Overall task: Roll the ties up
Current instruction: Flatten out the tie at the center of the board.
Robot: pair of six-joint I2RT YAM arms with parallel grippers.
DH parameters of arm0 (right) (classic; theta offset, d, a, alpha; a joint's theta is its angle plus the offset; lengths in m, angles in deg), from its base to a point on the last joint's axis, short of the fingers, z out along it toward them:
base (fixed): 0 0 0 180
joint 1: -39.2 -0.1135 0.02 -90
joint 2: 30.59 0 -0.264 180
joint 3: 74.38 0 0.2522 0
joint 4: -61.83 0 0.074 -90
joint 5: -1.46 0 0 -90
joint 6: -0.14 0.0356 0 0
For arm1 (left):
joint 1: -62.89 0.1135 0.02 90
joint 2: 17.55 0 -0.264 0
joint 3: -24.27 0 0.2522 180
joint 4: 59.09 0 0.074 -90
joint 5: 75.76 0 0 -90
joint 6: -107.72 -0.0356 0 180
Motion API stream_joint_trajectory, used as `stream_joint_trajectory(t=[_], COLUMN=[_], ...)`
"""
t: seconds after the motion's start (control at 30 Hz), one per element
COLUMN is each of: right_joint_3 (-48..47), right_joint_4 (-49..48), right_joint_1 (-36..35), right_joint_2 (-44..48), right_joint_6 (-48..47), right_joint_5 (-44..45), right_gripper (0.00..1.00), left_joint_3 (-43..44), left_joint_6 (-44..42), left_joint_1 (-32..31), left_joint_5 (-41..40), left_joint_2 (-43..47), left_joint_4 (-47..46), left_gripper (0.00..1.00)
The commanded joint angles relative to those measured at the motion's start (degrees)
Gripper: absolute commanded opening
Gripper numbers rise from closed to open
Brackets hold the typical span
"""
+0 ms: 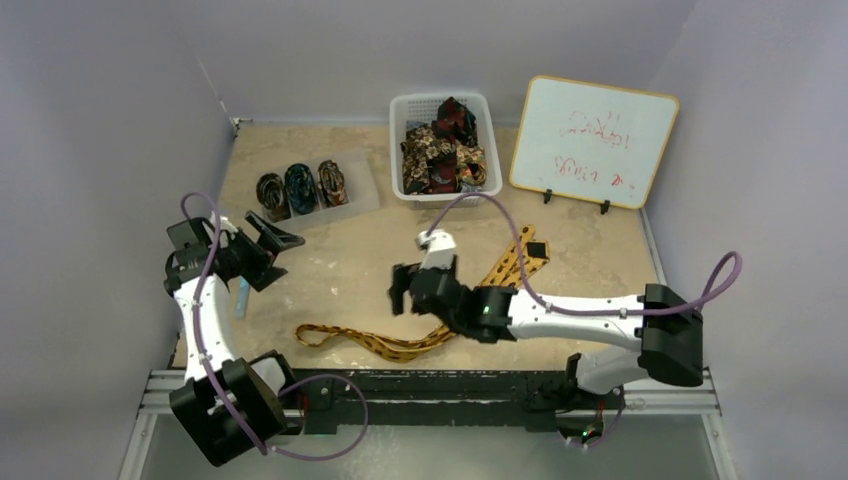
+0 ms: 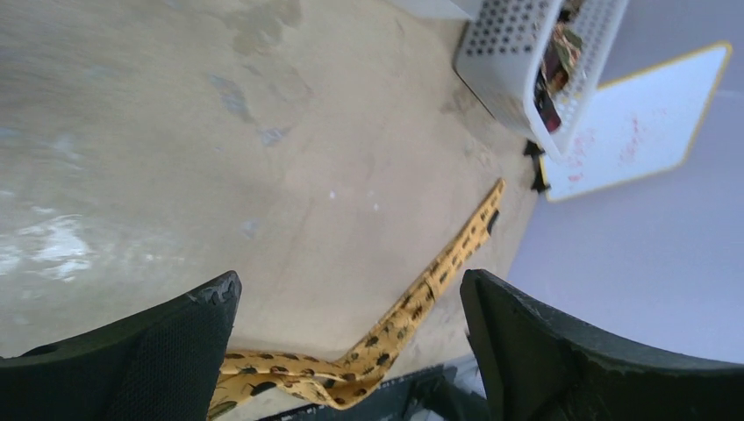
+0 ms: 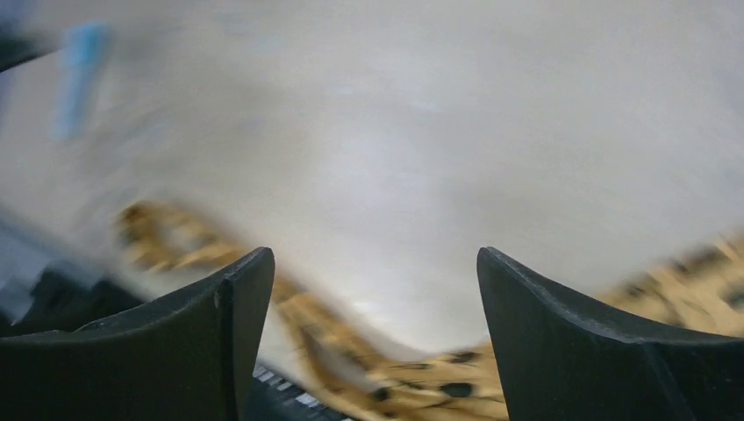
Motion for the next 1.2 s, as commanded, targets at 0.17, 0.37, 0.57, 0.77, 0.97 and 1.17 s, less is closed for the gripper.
stream_joint_trajectory(t=[0.17,0.37,0.57,0.77,0.97,1.17], right_joint_3=[15.84,19.87,17.30,12.08,11.20,11.14], right_joint_4=[26.59,21.64,16.15,18.30,17.69,16.37], right_joint_1=[20.82,37.32,45.75,46.38,46.38,46.36], right_joint_2=[12.79,18.54,9.35,-3.41,-7.65,-8.99], right_joint_6=[38.59,29.91,21.61,21.39,20.42,19.33], right_joint_5=[-2.67,-8.47,-14.51,-13.87,-13.26,-12.26], right_gripper=[0.96,0.97,0.89,0.70,0.67,0.49], left_joint_3=[-0.94,-3.15,-7.44,-12.78,-12.30,-13.85], left_joint_6=[0.94,6.18,14.12,27.36,30.42,33.31], left_joint_1=[-27.85,-39.36,-49.22,-57.31,-62.40,-66.57], left_joint_5=[-0.26,-4.93,-7.29,-11.28,-17.65,-22.69], left_joint_2=[-1.69,1.42,3.11,8.04,2.33,-2.63], left_joint_4=[-2.13,-0.92,0.70,-1.75,-1.67,-4.30], left_gripper=[0.94,0.94,0.93,0.93,0.93,0.93])
